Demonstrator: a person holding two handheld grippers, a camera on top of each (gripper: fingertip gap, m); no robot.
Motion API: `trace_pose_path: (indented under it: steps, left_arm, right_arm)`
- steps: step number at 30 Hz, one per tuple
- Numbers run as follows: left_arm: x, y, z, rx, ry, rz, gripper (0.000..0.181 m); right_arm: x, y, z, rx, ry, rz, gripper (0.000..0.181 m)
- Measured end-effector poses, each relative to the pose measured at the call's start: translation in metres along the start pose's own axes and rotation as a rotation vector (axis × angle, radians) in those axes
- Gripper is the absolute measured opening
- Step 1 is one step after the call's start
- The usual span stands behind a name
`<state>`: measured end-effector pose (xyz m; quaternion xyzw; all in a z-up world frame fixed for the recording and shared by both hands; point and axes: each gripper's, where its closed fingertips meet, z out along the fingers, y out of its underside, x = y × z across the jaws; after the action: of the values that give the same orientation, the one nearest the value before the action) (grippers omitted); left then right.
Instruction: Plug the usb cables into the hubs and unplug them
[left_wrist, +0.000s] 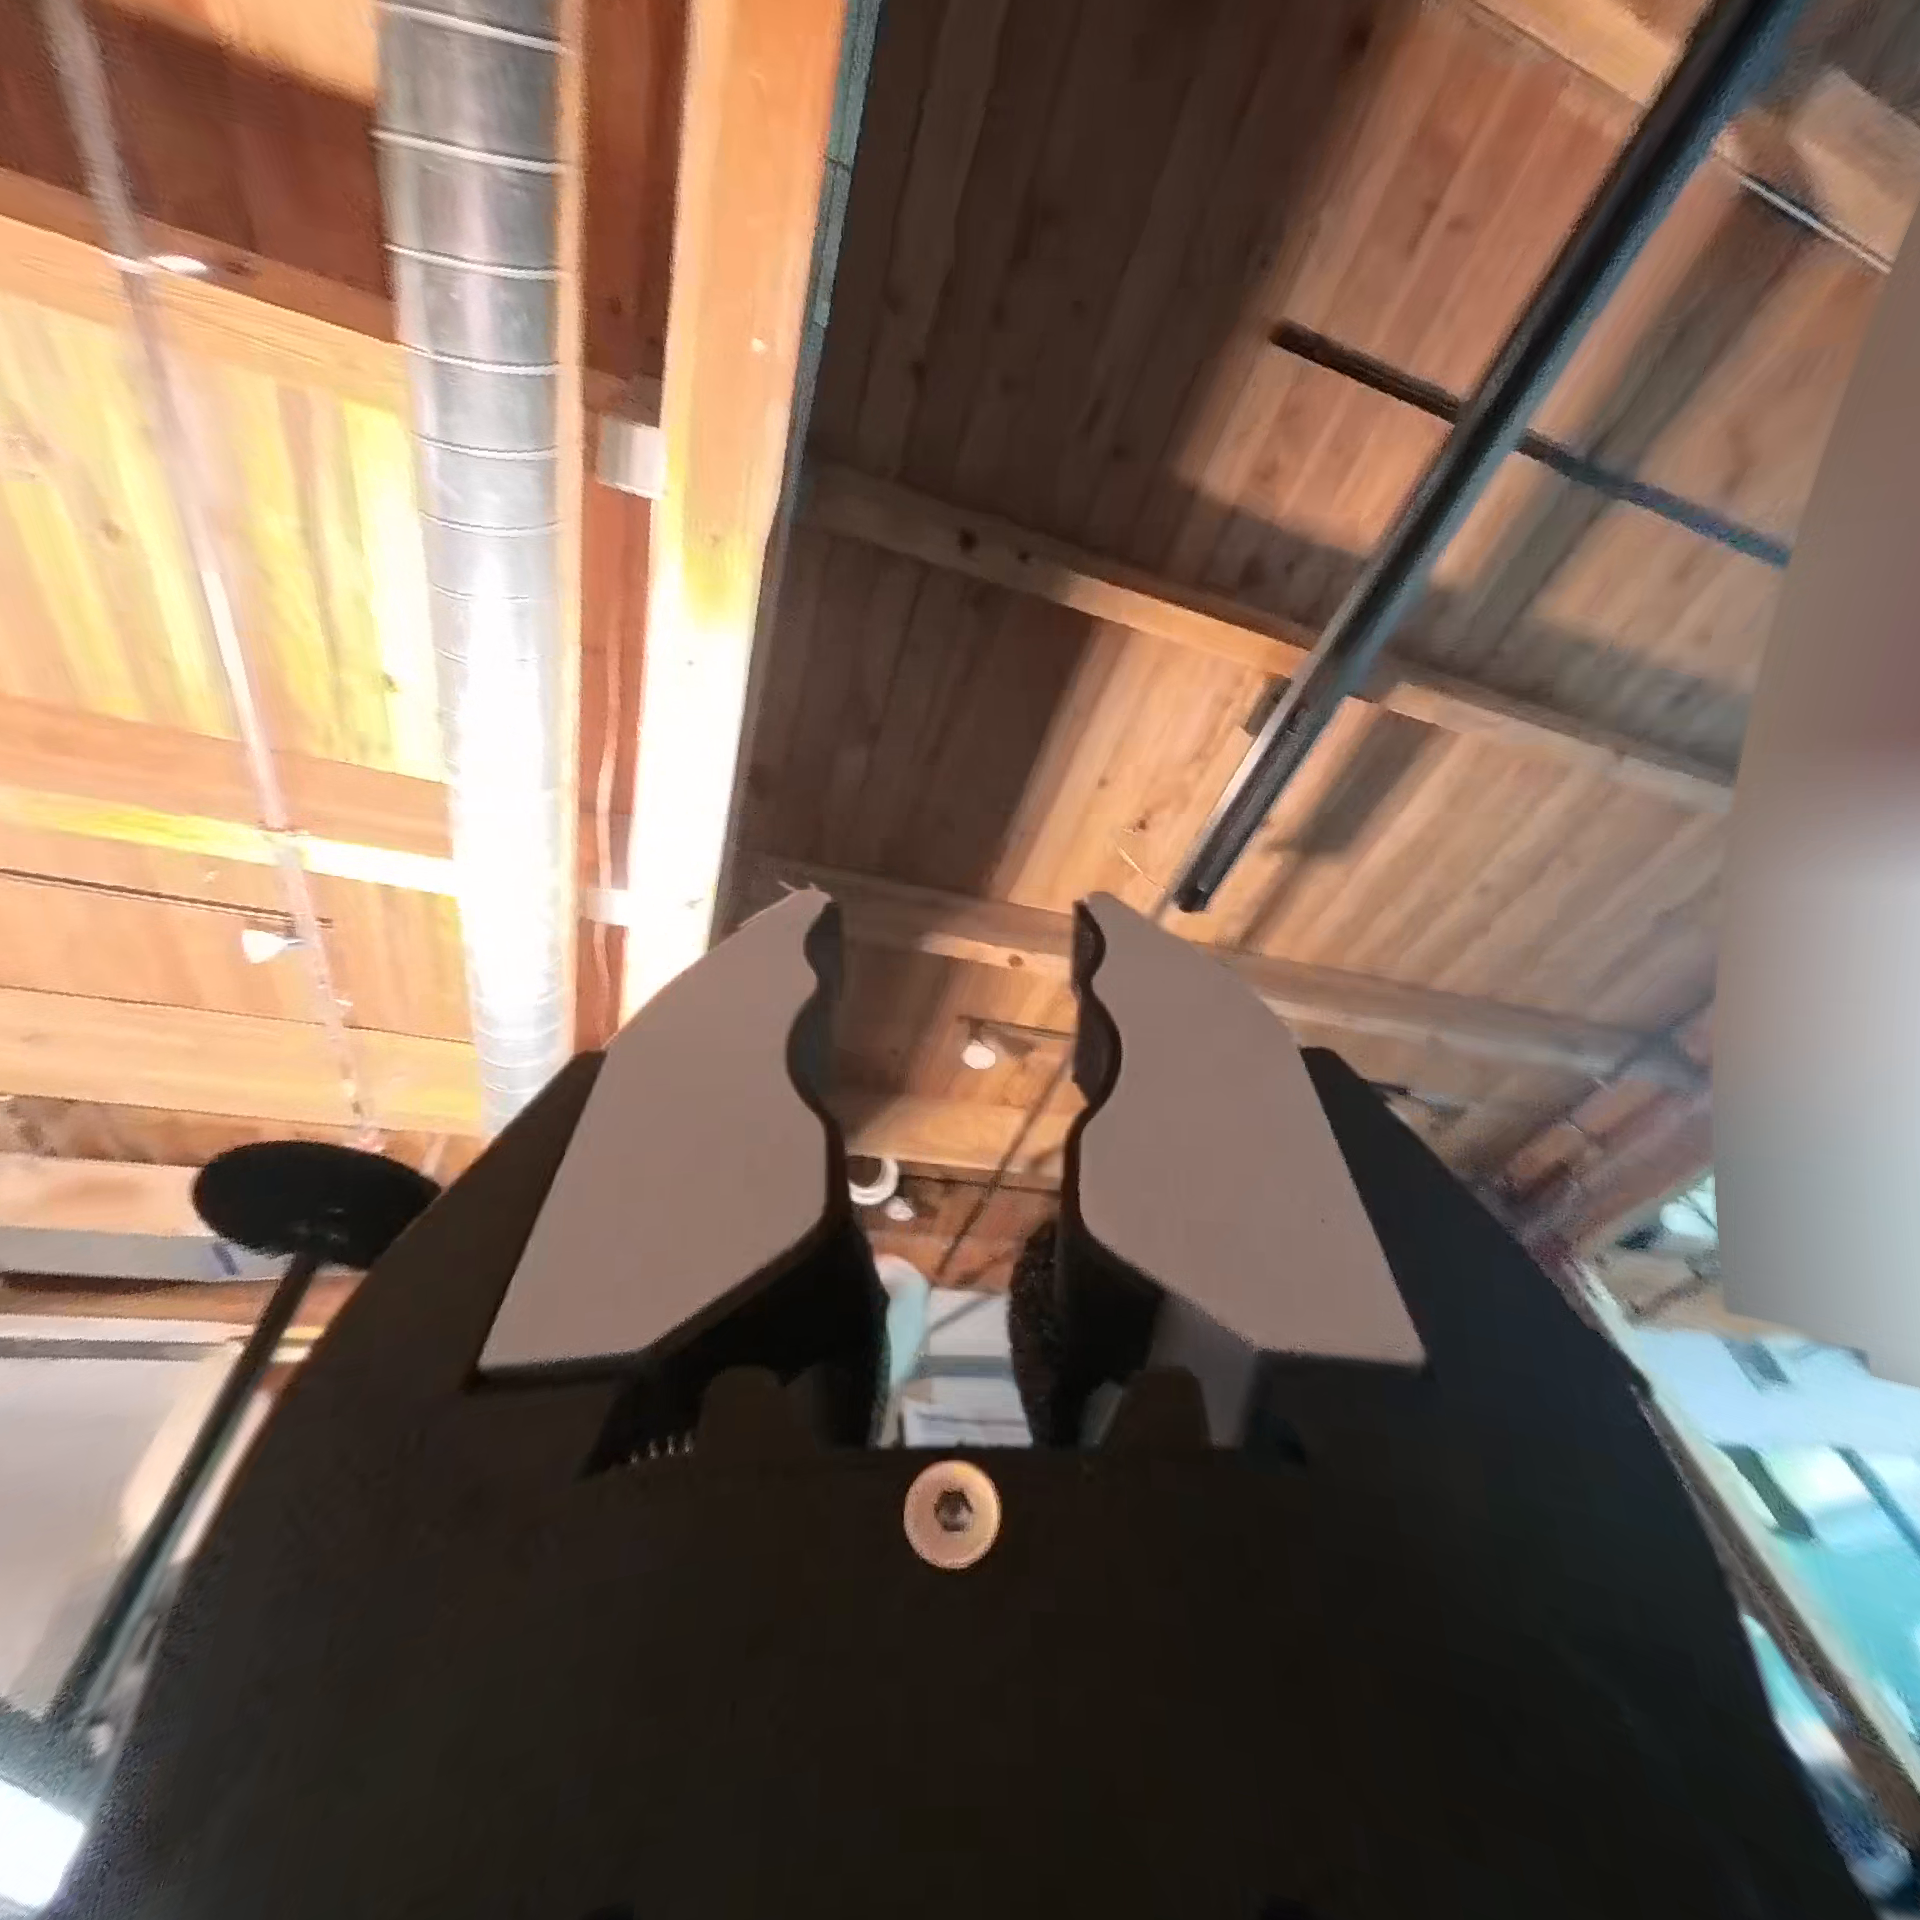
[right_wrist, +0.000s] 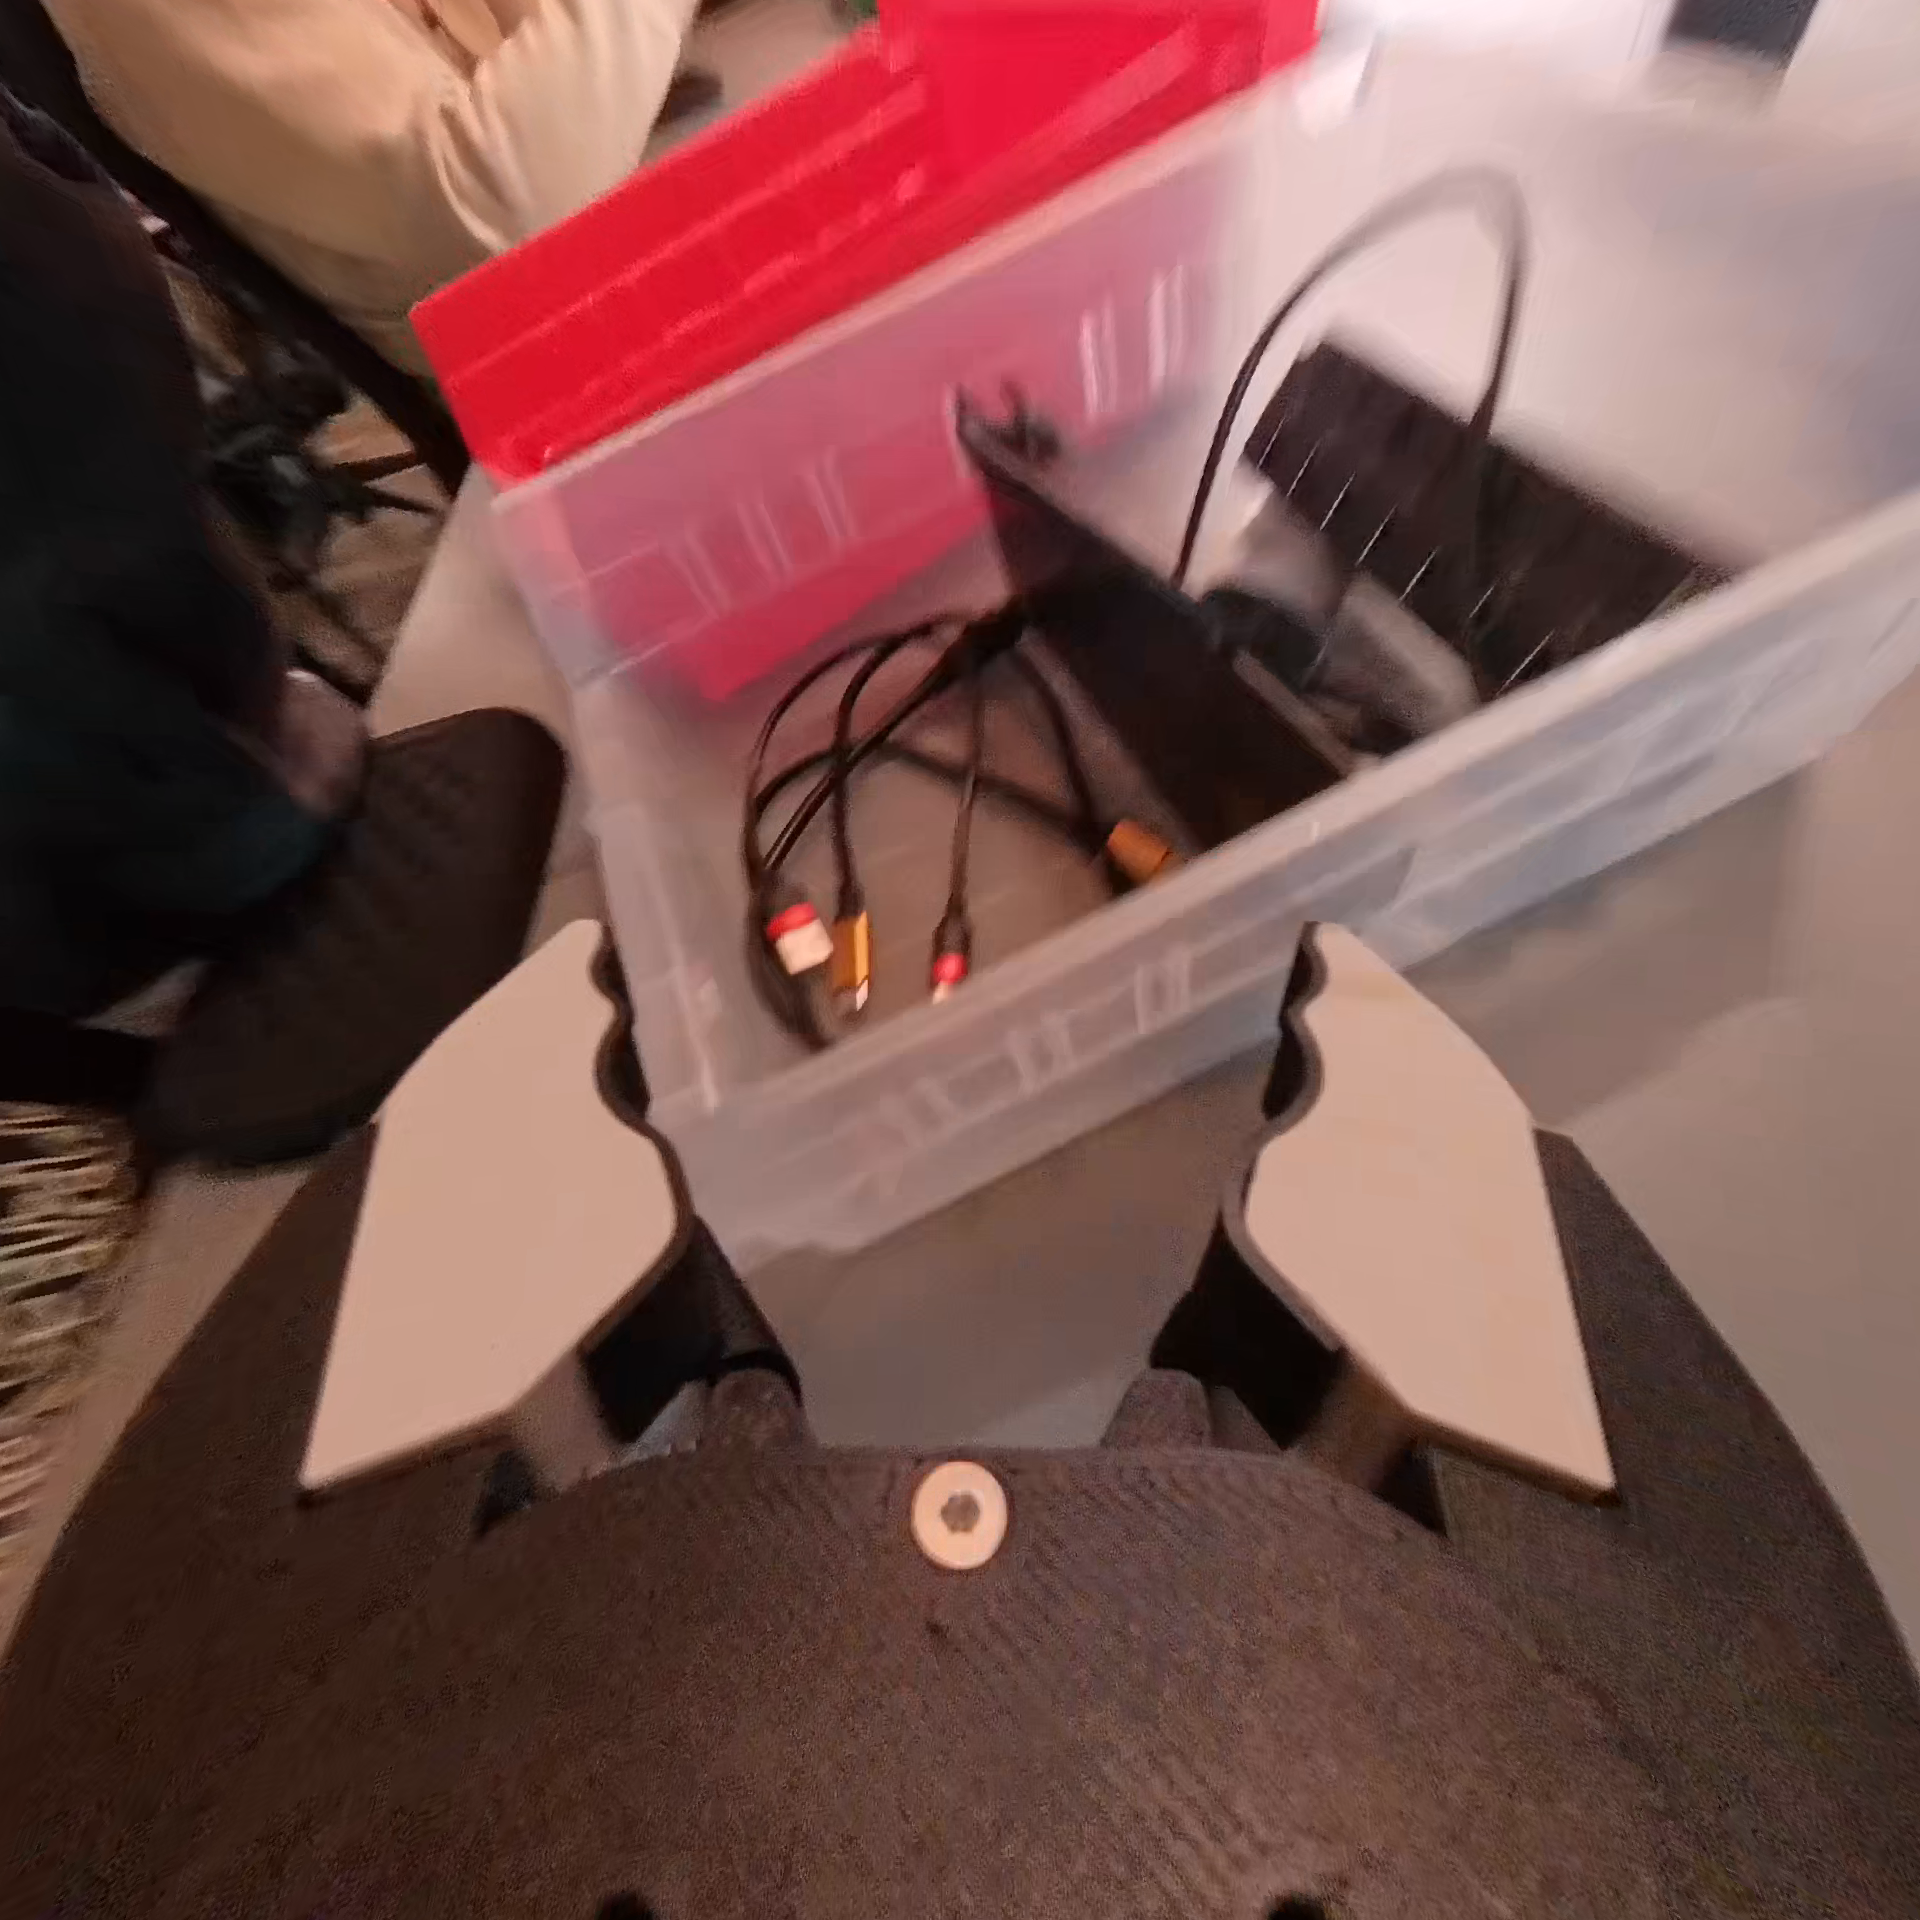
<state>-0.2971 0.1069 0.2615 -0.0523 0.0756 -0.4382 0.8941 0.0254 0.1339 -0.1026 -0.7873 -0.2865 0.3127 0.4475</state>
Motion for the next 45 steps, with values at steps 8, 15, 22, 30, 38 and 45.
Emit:
trace_pose_path:
  steps: [8,15,22,30,38,45]
  left_arm:
    - [0.024,-0.026,-0.003,-0.016,0.186,-0.127,0.006]
    - [0.032,0.010,-0.001,-0.387,0.192,0.095,0.013]
    - [0.051,0.083,-0.038,-0.906,0.365,0.422,0.055]
    - [0.054,0.099,-0.032,-0.924,0.342,0.564,0.114]
    - [0.107,0.048,-0.041,-0.815,0.484,0.109,0.099]
    - [0.070,0.084,-0.215,-1.351,0.448,0.326,0.093]
  right_arm:
    - [-0.014,-0.098,-0.042,0.451,0.405,-0.601,0.145]
    - [-0.085,-0.134,-0.062,0.799,0.381,-0.737,0.133]
    - [-0.137,-0.105,-0.009,0.603,0.327,-1.042,0.135]
    - [-0.156,-0.109,-0.095,0.926,0.562,-0.941,0.145]
    - [-0.143,-0.022,-0.179,0.767,0.979,-0.997,0.145]
    - [-0.141,-0.004,-0.217,0.752,1.157,-0.981,0.144]
